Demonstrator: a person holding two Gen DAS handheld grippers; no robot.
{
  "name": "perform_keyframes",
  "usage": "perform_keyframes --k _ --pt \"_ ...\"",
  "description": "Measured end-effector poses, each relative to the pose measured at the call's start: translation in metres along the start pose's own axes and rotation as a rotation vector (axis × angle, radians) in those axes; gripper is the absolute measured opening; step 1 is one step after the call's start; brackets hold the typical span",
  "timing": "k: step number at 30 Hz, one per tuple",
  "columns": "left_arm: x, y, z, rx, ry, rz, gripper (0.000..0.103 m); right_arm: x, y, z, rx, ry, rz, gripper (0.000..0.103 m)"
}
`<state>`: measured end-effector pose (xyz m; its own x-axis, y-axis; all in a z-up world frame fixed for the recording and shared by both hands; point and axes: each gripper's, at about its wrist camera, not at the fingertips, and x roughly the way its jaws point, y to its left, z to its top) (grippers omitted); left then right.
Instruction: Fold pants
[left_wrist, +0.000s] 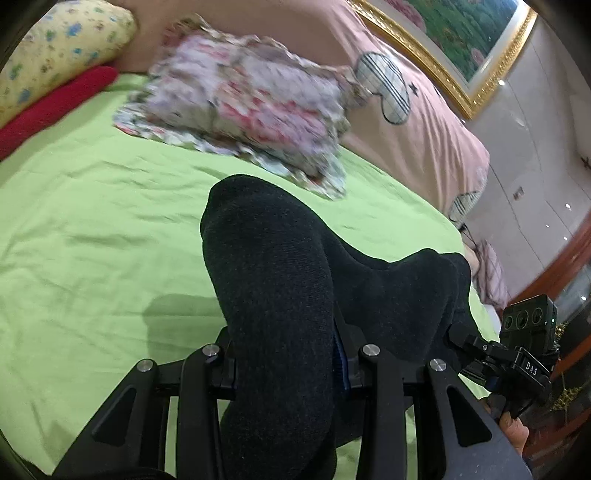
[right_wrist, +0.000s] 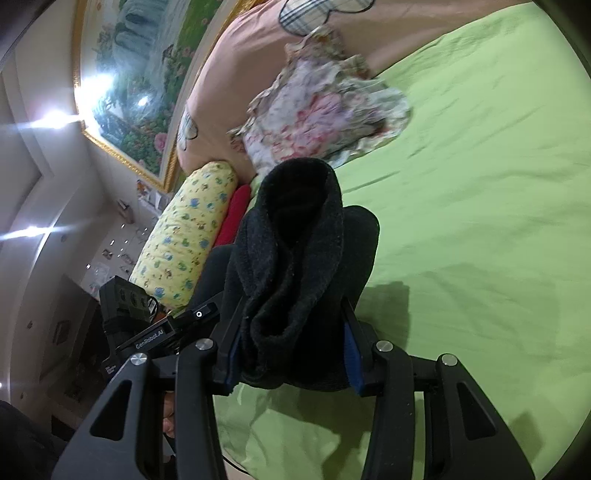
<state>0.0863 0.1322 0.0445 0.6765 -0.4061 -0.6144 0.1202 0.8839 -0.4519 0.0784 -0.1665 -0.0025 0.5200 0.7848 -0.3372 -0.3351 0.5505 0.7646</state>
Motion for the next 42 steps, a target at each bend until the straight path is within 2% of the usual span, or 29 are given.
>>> perform_keyframes --k 7,19,34,42 --pt "-0.019 0.019 0.017 -0.008 -0.037 0.080 0.037 0.031 0.021 0.010 -0.034 0.042 0.030 0.046" --pt "-0.006 0.019 0.043 0.077 -0.092 0.214 0.037 0.071 0.032 0.041 -0.084 0.069 0.010 0.046" --pt "0.010 0.021 0.063 0.075 -0.098 0.239 0.037 0.094 0.028 0.064 -0.113 0.097 -0.004 0.046" --pt "0.025 0.025 0.068 0.074 -0.078 0.238 0.037 0.107 0.018 0.074 -0.105 0.133 -0.041 0.046"
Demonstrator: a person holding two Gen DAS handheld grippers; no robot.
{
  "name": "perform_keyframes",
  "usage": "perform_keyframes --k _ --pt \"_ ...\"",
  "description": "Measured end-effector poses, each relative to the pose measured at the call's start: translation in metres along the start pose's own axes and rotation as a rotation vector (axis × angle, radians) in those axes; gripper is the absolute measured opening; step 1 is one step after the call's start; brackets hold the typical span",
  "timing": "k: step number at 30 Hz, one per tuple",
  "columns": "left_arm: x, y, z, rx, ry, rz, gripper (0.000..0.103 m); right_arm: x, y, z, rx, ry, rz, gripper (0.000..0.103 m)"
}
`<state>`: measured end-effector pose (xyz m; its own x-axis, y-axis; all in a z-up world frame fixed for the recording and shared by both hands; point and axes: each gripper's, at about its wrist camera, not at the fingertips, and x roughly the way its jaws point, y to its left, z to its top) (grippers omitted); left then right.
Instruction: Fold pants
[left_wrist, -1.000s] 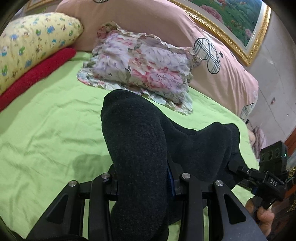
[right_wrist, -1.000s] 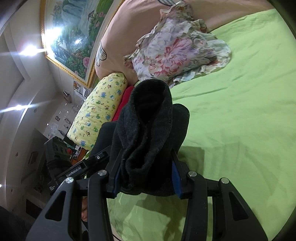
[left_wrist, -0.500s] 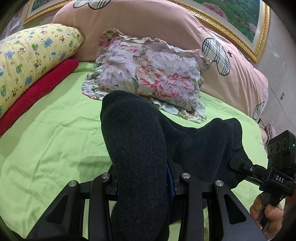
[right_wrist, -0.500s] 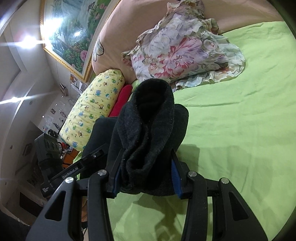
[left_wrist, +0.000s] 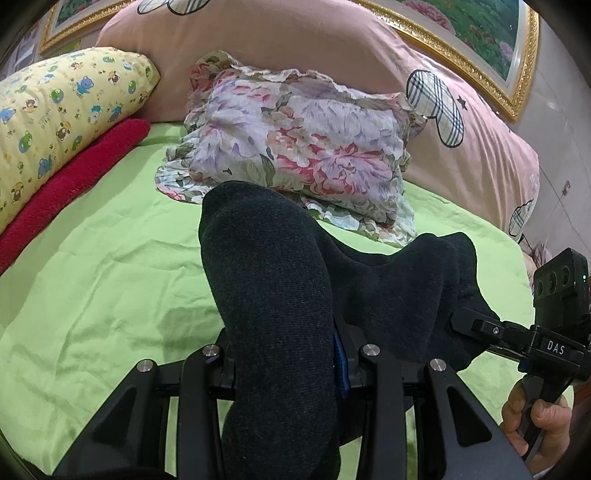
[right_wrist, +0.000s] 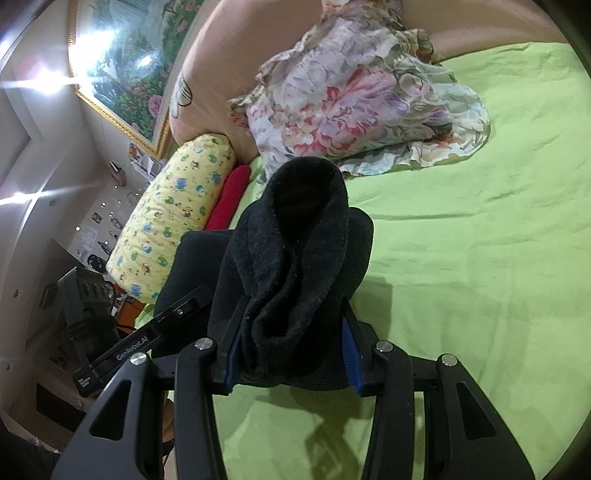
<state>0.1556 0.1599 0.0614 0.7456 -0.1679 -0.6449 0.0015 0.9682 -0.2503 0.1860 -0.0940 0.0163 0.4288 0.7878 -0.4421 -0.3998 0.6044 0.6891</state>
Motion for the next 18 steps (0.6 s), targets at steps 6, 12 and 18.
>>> perform_keyframes --k 6,12,18 --pt "0.020 0.010 -0.003 -0.015 0.031 0.006 0.037 0.021 -0.013 0.004 0.004 0.052 -0.083 0.049" --pt "0.034 0.027 -0.016 -0.054 0.050 0.009 0.049 0.034 -0.023 0.004 -0.043 0.071 -0.201 0.055" --pt "0.045 0.043 -0.027 -0.080 0.049 0.006 0.067 0.037 -0.041 -0.001 -0.064 0.076 -0.236 0.068"
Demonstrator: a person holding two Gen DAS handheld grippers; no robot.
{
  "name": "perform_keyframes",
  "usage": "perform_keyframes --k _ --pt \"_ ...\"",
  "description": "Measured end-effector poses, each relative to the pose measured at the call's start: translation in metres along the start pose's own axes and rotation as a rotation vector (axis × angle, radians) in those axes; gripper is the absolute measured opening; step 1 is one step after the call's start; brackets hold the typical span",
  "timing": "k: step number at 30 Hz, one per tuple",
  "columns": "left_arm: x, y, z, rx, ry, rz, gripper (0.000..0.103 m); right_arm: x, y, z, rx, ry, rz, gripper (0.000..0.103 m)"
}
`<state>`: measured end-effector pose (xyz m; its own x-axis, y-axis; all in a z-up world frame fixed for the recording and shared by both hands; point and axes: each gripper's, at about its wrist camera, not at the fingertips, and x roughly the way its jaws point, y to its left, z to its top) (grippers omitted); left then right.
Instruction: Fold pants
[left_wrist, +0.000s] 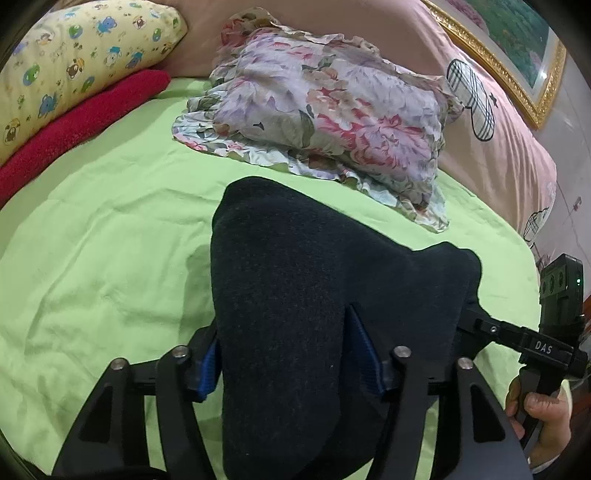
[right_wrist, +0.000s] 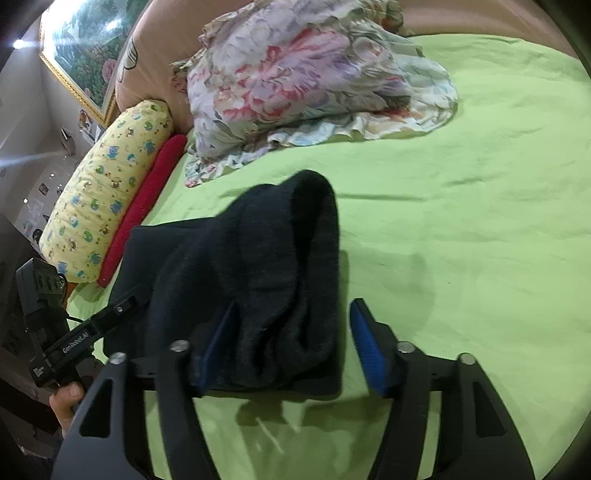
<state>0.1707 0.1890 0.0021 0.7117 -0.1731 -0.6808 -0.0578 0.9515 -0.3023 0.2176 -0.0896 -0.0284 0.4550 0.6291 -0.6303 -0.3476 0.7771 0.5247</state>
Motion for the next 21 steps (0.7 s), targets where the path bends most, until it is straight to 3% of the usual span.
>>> perform_keyframes --k 5,21 --pt "0.008 0.006 -0.004 0.009 -0.016 0.027 0.079 0.005 -0.012 -0.005 -0.014 -0.026 0.015 0.073" --pt "-0.013 -0.008 -0.016 0.081 -0.044 0.148 0.084 -0.012 0.004 -0.013 -0.032 -0.038 -0.022 0.076"
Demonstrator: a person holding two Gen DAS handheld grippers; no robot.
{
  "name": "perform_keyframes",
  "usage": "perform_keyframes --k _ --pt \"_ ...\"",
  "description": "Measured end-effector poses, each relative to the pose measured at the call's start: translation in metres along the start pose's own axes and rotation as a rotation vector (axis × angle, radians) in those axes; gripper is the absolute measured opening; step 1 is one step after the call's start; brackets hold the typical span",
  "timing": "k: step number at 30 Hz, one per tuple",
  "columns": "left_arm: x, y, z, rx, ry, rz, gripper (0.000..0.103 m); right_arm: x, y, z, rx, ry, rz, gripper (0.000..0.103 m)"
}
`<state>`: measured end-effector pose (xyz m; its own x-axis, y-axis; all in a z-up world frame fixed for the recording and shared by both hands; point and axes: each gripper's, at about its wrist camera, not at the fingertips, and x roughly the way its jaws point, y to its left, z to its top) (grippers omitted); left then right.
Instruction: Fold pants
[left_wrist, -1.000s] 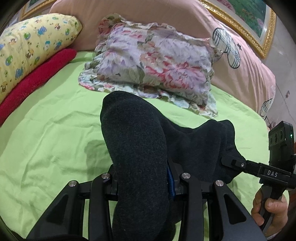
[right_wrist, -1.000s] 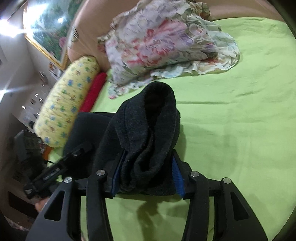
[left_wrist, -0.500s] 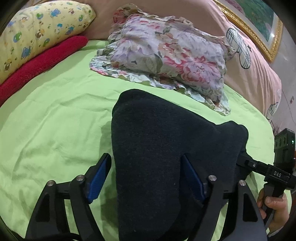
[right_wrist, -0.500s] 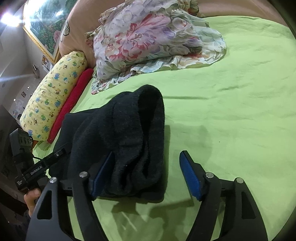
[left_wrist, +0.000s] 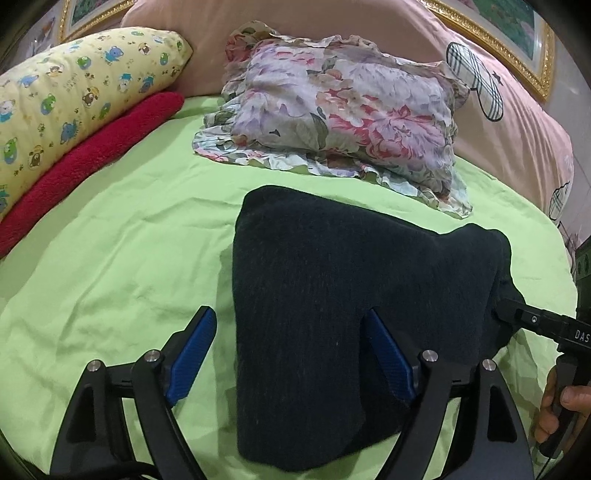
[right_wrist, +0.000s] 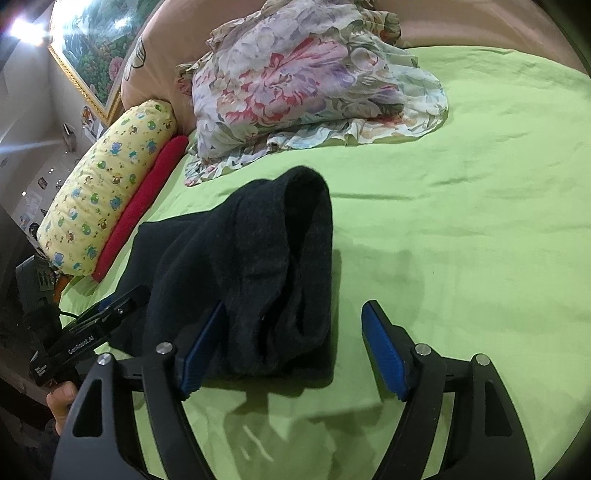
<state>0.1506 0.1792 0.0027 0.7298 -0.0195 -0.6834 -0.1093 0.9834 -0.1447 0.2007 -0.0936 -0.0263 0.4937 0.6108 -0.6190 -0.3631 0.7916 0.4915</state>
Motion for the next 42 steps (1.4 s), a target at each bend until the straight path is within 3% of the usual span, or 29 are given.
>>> perform_keyframes --k 9,14,20,24,29,34,42 --pt "-0.033 -0.005 -0.012 0.066 -0.026 0.058 0.085 -0.026 0.012 -0.011 -0.007 -0.061 0.037 0.078" --pt "-0.045 -0.003 -0.022 0.079 -0.024 0.073 0.089 -0.039 0.031 -0.020 -0.097 -0.098 0.046 0.087" --pt "-0.054 0.003 -0.033 0.079 -0.045 0.101 0.090 -0.050 0.058 -0.037 -0.253 -0.120 0.013 0.088" --pt "-0.062 -0.001 -0.038 0.111 -0.052 0.108 0.091 -0.052 0.062 -0.043 -0.273 -0.114 -0.001 0.088" --pt "-0.077 -0.015 -0.047 0.206 -0.093 0.238 0.091 -0.055 0.061 -0.049 -0.277 -0.101 -0.037 0.088" --pt "-0.091 -0.026 -0.053 0.268 -0.128 0.285 0.100 -0.059 0.068 -0.056 -0.302 -0.105 -0.044 0.088" --pt "-0.097 -0.031 -0.056 0.241 -0.146 0.247 0.100 -0.055 0.079 -0.063 -0.338 -0.101 -0.051 0.089"
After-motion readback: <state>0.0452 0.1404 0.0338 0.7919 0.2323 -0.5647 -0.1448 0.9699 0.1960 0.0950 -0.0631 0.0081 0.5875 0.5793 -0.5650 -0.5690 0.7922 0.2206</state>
